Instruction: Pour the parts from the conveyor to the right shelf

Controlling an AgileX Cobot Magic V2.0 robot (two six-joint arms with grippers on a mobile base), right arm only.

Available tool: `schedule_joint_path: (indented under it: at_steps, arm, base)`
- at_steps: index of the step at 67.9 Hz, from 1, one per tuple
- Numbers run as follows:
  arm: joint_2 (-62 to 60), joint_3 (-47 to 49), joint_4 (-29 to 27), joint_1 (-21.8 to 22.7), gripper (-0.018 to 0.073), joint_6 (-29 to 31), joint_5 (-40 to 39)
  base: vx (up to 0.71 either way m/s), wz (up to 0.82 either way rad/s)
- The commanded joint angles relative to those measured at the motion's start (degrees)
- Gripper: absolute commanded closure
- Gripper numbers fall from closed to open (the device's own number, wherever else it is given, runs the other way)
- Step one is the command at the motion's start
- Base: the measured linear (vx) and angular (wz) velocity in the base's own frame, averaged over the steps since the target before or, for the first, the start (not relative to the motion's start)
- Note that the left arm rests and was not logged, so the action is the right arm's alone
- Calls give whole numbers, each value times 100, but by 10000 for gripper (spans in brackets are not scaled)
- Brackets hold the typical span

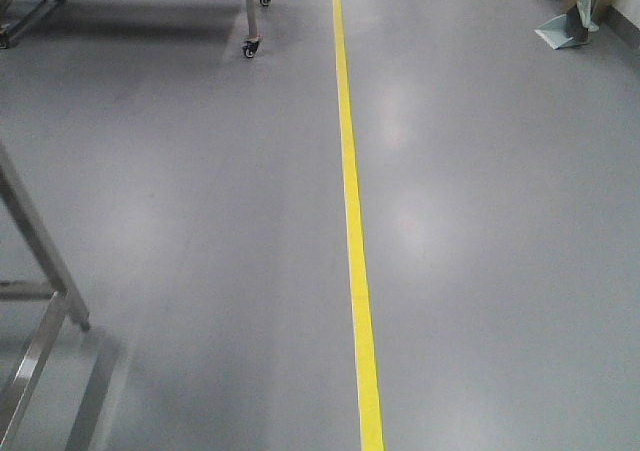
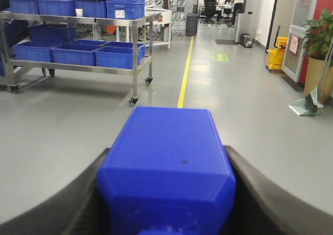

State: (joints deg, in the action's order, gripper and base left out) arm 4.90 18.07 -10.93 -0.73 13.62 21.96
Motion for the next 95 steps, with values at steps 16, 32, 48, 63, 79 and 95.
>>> schedule_joint_path:
  at_steps: [16,32,48,63,79,95]
  arm:
    - [78,155,-17,20,565,35,-434]
    - [78,155,-17,20,565,35,-435]
    - [78,155,-17,20,565,35,-435]
    - [78,155,-17,20,565,35,-435]
    - [78,155,-17,20,565,35,-435]
    - [78,155,-17,20,565,35,-449]
  base:
    - [74,0]
    - [73,-2]
    - [69,-7]
    - [66,-8]
    - [64,0]
    - [63,17]
